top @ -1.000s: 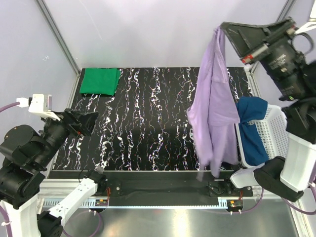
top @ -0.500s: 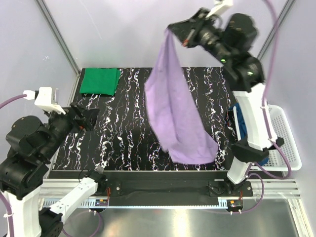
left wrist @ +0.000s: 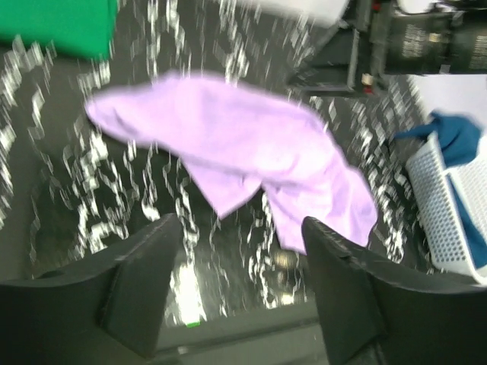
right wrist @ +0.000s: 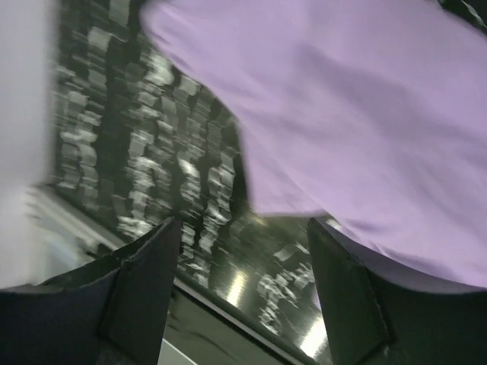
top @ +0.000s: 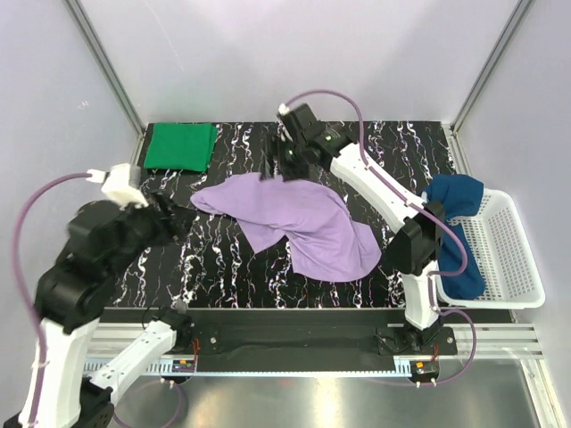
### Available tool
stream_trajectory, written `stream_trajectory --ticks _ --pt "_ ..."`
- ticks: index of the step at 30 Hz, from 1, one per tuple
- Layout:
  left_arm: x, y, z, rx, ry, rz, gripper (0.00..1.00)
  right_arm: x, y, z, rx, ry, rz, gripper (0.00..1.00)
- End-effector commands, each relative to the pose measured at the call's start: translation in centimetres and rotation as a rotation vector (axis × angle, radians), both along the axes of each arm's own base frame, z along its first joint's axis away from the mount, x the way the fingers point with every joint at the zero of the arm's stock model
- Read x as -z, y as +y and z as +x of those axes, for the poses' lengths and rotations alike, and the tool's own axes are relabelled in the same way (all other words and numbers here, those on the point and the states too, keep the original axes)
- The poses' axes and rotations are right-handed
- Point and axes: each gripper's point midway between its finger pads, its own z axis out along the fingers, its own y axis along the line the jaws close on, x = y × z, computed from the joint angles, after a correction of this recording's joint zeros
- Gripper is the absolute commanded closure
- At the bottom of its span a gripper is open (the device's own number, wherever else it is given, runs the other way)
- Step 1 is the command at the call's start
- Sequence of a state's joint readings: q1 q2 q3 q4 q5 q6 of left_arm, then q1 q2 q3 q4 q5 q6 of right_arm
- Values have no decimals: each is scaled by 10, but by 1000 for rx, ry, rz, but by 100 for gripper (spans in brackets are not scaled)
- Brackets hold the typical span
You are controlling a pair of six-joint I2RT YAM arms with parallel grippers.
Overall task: Fold and stack the t-shirts
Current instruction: Move the tshirt to the center of the board, then flatten the tshirt out
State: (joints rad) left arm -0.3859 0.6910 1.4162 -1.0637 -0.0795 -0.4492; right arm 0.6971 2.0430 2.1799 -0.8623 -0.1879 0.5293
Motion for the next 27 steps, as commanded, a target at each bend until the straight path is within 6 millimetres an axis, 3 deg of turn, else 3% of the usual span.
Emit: stream_trajectory --ticks 1,3,4,5,6,7,9,10,12,15,16,19,22,27 --pt "32 -20 22 1 138 -53 33 -6 -67 -21 17 -86 -224 26" --pt "59 -44 46 56 205 -72 34 31 -92 -58 -39 -19 -278 34" --pt "59 -44 46 57 205 -72 34 54 -97 -64 -50 19 -313 40" --pt "76 -54 60 69 266 -65 36 52 -101 -79 -75 26 -279 48" --pt "84 -59 65 73 303 -66 38 63 -104 -89 -80 48 -274 55" --pt "93 -65 73 85 337 -64 39 93 -110 -102 -78 103 -281 65" --pt "113 -73 90 72 415 -44 40 104 -115 -117 -87 124 -258 63" --pt "114 -74 98 60 417 -40 40 125 -120 -123 -81 150 -267 50" --pt "129 -74 113 29 443 -17 38 138 -121 -128 -68 173 -262 42" --pt "155 -53 130 -105 536 -31 28 162 -111 -134 -106 235 -263 37" --pt "177 -46 132 -143 605 -38 27 169 -107 -132 -125 245 -278 37" --pt "210 -24 143 -215 692 -148 28 171 -95 -126 -156 221 -282 36" --pt "218 -6 161 -279 678 -192 37 174 -87 -124 -197 224 -291 36" --pt "250 16 186 -409 738 -243 44 181 -80 -129 -258 229 -345 36"
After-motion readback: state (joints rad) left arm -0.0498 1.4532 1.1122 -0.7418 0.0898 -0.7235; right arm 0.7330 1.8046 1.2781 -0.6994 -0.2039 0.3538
